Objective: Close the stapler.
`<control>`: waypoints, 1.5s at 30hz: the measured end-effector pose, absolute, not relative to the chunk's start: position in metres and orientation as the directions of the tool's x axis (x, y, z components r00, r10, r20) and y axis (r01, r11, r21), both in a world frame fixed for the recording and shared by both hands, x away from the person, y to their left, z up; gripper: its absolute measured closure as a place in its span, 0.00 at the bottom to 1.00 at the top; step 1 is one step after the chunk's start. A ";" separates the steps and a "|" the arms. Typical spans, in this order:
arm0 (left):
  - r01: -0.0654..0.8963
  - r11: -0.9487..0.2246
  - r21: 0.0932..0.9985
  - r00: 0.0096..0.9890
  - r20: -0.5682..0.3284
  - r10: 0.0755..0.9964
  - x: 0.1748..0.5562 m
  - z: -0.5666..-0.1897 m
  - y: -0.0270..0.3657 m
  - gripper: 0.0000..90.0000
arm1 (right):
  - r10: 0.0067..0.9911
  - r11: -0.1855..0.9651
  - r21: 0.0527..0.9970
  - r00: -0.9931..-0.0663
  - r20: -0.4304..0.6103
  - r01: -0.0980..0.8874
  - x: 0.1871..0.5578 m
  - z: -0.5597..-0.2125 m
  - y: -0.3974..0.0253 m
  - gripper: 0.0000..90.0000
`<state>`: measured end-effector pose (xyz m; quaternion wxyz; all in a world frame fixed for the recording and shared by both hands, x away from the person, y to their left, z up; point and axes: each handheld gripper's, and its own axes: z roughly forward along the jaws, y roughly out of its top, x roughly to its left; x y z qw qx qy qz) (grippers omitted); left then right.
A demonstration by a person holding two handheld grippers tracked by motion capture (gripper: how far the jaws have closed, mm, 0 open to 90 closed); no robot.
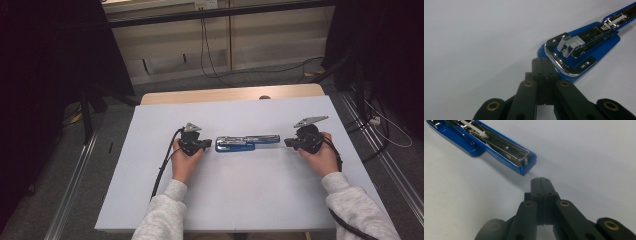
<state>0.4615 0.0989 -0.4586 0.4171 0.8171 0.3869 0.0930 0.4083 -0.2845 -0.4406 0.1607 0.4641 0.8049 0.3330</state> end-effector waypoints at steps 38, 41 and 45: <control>0.550 -0.388 0.740 0.692 -0.143 0.708 0.463 -0.462 0.087 1.00 | 0.819 0.406 0.682 -0.573 0.023 0.608 0.416 -0.445 -0.272 1.00; 0.549 -0.393 0.737 0.692 -0.137 0.709 0.463 -0.461 0.087 1.00 | 0.818 0.401 0.694 -0.575 0.023 0.599 0.416 -0.442 -0.270 1.00; 0.551 -0.391 0.737 0.691 -0.140 0.709 0.463 -0.461 0.087 1.00 | 0.816 0.396 0.703 -0.578 0.027 0.591 0.416 -0.440 -0.268 1.00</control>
